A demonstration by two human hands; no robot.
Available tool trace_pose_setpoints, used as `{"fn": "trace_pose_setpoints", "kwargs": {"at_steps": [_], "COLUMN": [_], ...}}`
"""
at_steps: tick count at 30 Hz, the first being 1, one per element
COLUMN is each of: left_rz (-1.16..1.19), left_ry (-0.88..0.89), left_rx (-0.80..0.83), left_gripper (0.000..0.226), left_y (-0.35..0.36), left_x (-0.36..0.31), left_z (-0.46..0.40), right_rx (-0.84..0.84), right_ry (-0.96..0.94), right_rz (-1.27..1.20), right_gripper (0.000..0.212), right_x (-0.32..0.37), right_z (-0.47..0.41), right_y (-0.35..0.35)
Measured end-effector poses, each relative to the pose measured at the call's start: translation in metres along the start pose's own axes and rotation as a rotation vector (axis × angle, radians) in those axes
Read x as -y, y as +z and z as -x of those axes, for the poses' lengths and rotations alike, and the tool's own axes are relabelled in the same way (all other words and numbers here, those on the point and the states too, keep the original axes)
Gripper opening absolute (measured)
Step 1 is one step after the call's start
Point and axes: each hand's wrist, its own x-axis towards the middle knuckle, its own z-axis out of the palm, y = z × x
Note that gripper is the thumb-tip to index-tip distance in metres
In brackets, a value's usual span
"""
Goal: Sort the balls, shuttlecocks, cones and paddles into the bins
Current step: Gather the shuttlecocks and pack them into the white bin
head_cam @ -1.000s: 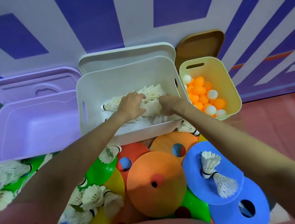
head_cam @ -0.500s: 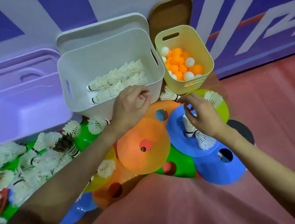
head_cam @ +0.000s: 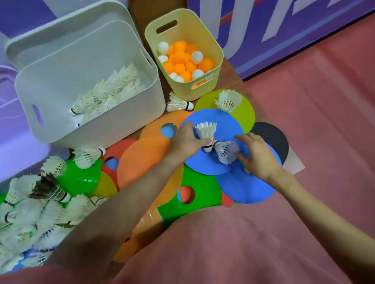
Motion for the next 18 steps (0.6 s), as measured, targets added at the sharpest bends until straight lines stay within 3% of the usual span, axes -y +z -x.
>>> {"fn": "trace_pose_setpoints", "kwargs": {"at_steps": [5,10,15,18], "left_rz": [0.099,0.309,0.434,0.416], "left_ry": [-0.095,-0.145,0.055,0.203], "left_rx": [-0.071,-0.100,-0.251,-0.349], "left_gripper": [0.066,0.064,0.053,0.050], "left_y": [0.022,0.030,0.018,-0.001], "left_x": [-0.008,-0.007,-0.001,0.007], "left_z": [-0.012,-0.016,0.005,0.021], "right_rx": [-0.039,-0.103,-0.177,-0.340], "right_ry": [0.021,0.018,0.104,0.042], "right_rz": [-0.009,-0.054,-0.233,-0.312], "right_gripper": [0.029,0.008,0.011,0.010], "right_x": [0.000,0.002,0.007,0.020], "right_z": [-0.010,-0.015,-0.007,0.001], "right_y": [0.005,0.006,0.002,-0.012]}}
